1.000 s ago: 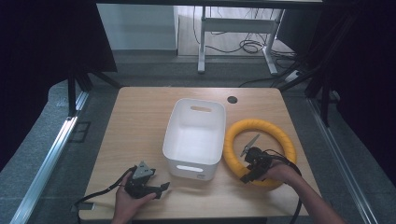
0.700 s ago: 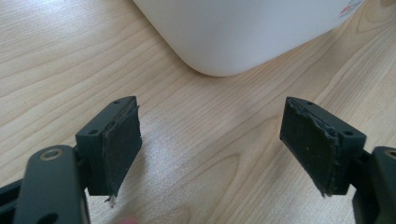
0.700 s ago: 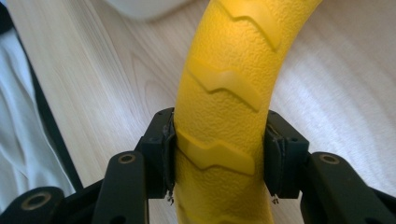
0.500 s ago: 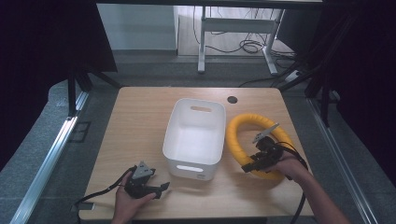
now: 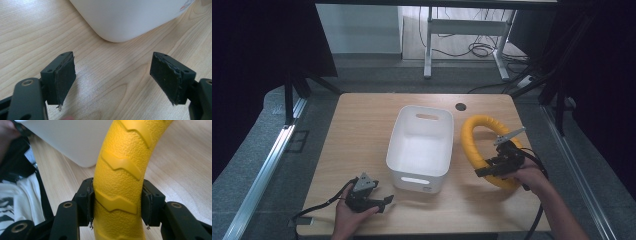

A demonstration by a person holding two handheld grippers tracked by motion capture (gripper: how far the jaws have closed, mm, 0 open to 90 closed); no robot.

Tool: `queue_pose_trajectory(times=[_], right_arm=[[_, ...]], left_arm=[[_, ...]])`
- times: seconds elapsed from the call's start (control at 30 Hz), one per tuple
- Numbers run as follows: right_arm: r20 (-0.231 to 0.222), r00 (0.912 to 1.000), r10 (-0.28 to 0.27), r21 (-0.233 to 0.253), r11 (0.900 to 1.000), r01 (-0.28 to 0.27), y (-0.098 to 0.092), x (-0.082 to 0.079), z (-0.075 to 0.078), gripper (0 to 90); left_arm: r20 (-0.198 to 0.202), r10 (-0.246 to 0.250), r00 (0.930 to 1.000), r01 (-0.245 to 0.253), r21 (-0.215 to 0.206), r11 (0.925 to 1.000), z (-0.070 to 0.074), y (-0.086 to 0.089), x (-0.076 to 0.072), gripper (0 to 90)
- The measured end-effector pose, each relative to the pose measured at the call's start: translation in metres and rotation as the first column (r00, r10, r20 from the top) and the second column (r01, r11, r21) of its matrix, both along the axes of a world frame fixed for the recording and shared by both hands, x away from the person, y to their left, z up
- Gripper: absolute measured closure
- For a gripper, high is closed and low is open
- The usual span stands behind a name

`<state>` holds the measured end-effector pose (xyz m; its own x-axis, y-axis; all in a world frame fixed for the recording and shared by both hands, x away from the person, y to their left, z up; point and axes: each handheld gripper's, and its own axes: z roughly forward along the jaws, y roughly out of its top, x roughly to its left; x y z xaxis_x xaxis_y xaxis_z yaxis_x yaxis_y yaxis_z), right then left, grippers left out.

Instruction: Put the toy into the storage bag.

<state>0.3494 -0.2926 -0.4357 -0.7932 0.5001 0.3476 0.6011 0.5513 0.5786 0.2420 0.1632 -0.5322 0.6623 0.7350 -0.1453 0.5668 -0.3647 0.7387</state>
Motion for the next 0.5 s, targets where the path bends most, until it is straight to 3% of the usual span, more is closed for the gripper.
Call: queue_pose_trajectory(times=[0.13,0.5], right_arm=[[0.014,0.9995,-0.03,0.059,0.998,0.029,-0.01,0.002,0.008,51.3],[0.03,0.9967,-0.075,0.133,0.989,0.07,-0.024,0.004,0.018,51.2]], left_arm=[[0.001,-0.001,1.0,0.001,-0.001,1.0,0.0,0.0,0.0,20.5],[0.0,-0.002,1.0,0.002,-0.006,1.0,0.0,0.0,0.0,20.5]])
